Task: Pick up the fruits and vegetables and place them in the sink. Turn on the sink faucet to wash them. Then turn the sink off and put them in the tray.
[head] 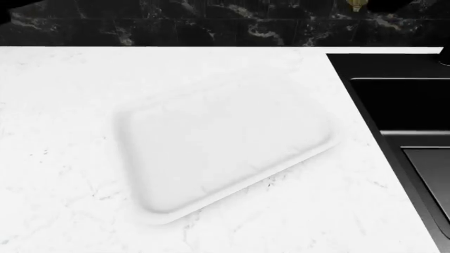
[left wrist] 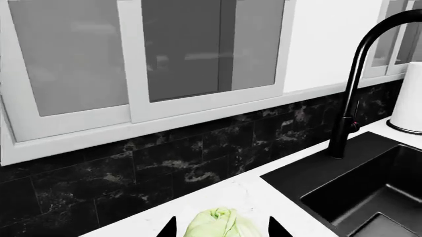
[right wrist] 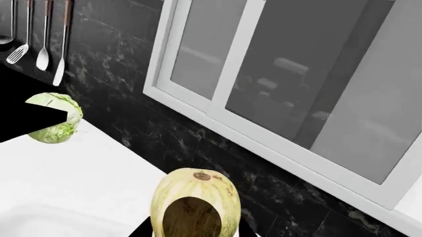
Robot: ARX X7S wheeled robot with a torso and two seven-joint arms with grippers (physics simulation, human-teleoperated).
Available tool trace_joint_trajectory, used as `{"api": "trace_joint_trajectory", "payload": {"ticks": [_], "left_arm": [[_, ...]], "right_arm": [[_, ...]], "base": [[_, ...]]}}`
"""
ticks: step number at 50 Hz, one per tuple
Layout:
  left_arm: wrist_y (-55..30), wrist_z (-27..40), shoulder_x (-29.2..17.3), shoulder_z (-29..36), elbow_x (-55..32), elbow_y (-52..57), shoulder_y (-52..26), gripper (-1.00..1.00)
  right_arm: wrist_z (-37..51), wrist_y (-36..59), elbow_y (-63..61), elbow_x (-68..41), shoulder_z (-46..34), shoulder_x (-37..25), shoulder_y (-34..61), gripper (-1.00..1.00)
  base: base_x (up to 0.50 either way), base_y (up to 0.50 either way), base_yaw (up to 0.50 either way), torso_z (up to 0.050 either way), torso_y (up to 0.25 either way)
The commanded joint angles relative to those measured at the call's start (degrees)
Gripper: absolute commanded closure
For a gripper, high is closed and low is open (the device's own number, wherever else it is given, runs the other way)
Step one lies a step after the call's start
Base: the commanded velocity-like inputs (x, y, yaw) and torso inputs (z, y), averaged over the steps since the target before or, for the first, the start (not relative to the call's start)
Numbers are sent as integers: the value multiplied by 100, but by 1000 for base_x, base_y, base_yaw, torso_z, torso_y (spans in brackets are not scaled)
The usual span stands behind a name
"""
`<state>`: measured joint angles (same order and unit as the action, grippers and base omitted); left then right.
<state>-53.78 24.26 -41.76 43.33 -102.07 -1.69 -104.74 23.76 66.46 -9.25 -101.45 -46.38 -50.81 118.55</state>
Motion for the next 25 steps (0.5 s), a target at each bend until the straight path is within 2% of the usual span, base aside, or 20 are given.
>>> {"api": "trace_joint_trajectory", "payload": {"ticks": [1, 6, 15, 25], "left_arm": [[-224, -205, 143, 303, 136, 162, 189, 100], [-481, -331, 147, 558, 325, 269, 247, 100], [-783, -131, -15, 774, 184, 520, 396, 100], [-822, 10, -84, 788, 16, 629, 444, 100]], "right_arm": [[-457, -127, 313, 627, -186, 329, -506, 100], [-813, -152, 539, 868, -507, 581, -956, 100], [-1305, -314, 787, 1296, -950, 1025, -1565, 100], [-1725, -577, 1155, 1746, -1171, 1413, -1763, 100]], "base": [[0, 0, 0, 0, 0], [0, 0, 0, 0, 0], [0, 0, 0, 0, 2], [0, 0, 0, 1, 2]]}}
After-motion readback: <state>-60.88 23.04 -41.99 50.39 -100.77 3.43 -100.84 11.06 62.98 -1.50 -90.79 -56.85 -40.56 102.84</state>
